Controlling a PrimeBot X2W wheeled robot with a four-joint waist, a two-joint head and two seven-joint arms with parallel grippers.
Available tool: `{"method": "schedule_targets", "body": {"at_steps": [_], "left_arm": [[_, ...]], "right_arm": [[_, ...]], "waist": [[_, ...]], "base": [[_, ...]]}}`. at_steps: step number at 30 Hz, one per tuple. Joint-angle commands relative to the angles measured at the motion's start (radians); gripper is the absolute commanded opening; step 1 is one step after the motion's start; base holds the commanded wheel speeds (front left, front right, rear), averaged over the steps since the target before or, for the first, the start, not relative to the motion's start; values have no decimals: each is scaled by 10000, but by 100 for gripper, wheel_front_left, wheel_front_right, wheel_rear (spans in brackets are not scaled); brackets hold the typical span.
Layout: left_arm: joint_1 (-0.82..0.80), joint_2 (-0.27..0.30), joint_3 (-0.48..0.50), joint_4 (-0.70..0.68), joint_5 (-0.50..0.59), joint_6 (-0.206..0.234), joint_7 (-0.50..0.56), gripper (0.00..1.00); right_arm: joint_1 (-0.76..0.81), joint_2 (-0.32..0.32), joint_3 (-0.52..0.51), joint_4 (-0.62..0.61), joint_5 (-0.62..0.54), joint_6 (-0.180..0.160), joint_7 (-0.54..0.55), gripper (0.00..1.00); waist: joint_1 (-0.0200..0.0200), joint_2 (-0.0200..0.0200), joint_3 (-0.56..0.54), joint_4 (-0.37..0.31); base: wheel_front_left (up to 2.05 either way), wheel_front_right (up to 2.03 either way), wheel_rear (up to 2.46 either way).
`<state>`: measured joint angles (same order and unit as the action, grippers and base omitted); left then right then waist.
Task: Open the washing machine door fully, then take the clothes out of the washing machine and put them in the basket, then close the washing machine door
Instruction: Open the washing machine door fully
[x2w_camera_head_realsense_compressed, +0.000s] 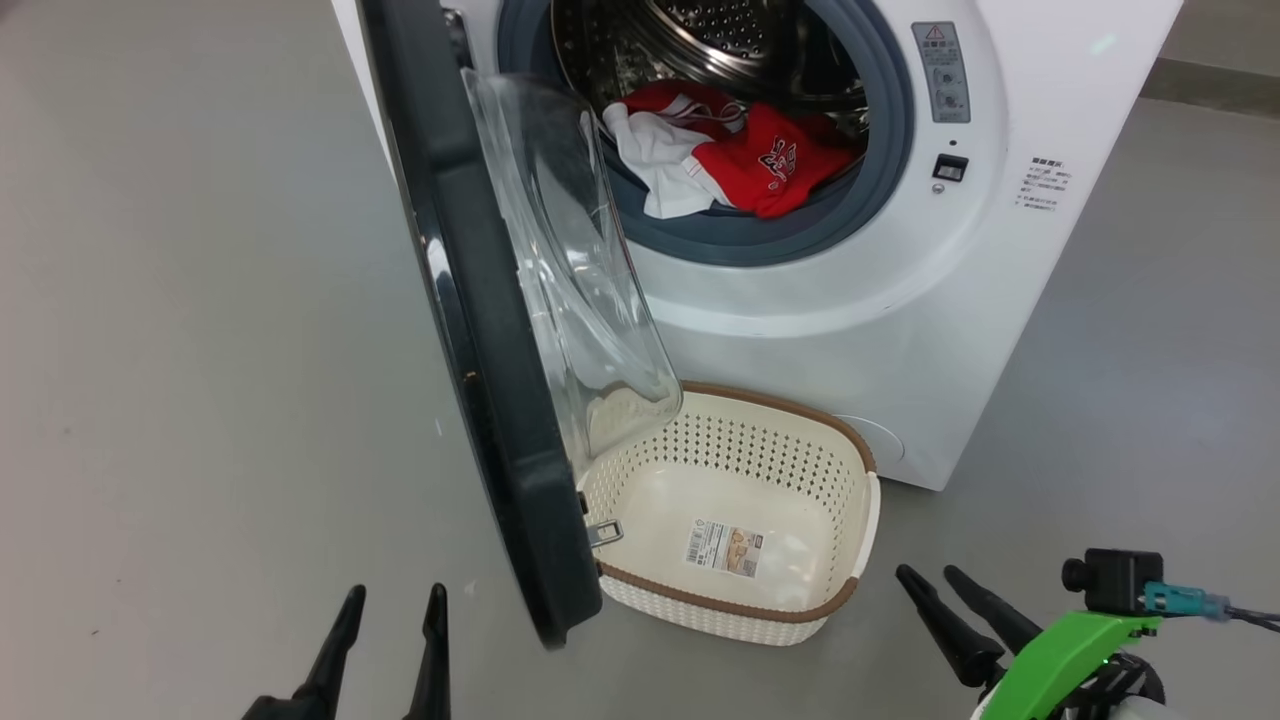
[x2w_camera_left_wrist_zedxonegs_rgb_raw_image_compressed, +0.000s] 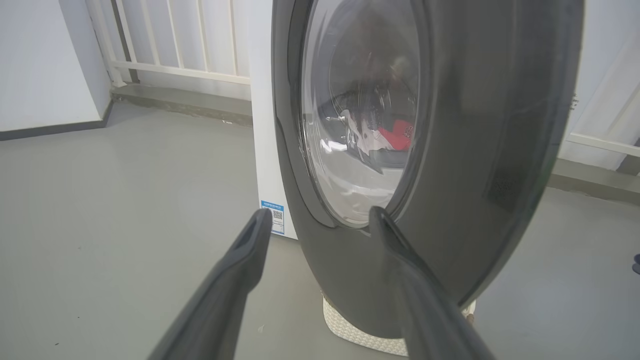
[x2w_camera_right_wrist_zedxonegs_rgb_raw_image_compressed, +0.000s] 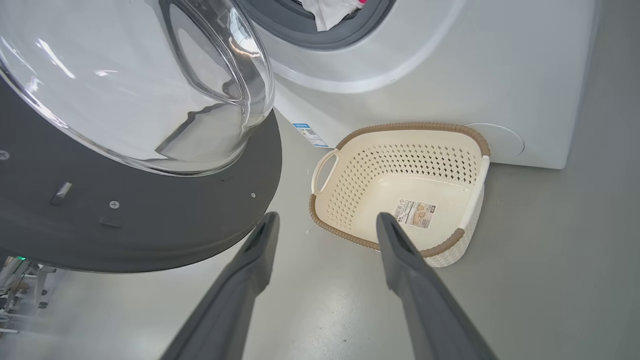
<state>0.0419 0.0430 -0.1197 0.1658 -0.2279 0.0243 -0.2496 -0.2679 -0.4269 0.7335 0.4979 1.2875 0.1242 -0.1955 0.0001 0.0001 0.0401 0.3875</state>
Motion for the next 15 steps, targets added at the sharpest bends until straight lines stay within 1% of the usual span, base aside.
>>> {"method": "schedule_targets", "body": {"at_steps": [1, 4, 7, 11, 15], "left_arm": [[-151, 72, 384, -186, 155, -74, -122, 100], [-104, 72, 434, -158, 165, -87, -122, 100], [-75, 72, 459, -154, 168, -89, -122, 100], [-40, 72, 474, -160, 166, -92, -122, 100], [-46, 72, 439, -148, 158, -102, -122, 100]], "right_arm": [[5, -198, 116, -83, -97, 65, -285, 100], [-6, -216, 107, 125, -441, 65, -598, 100], [8, -181, -150, 184, -764, 65, -648, 100], [322, 106, -1447, 80, -1963, 65, -658, 100], [785, 468, -2490, -120, -3220, 65, -660, 100]], "waist": [[0, -1, -40, -30], [0, -1, -87, -68], [0, -1, -98, -98], [0, -1, -91, -145], [0, -1, -87, -144]], "base": [[0, 0, 0], [0, 0, 0], [0, 0, 0], [0, 0, 0], [0, 0, 0]]}}
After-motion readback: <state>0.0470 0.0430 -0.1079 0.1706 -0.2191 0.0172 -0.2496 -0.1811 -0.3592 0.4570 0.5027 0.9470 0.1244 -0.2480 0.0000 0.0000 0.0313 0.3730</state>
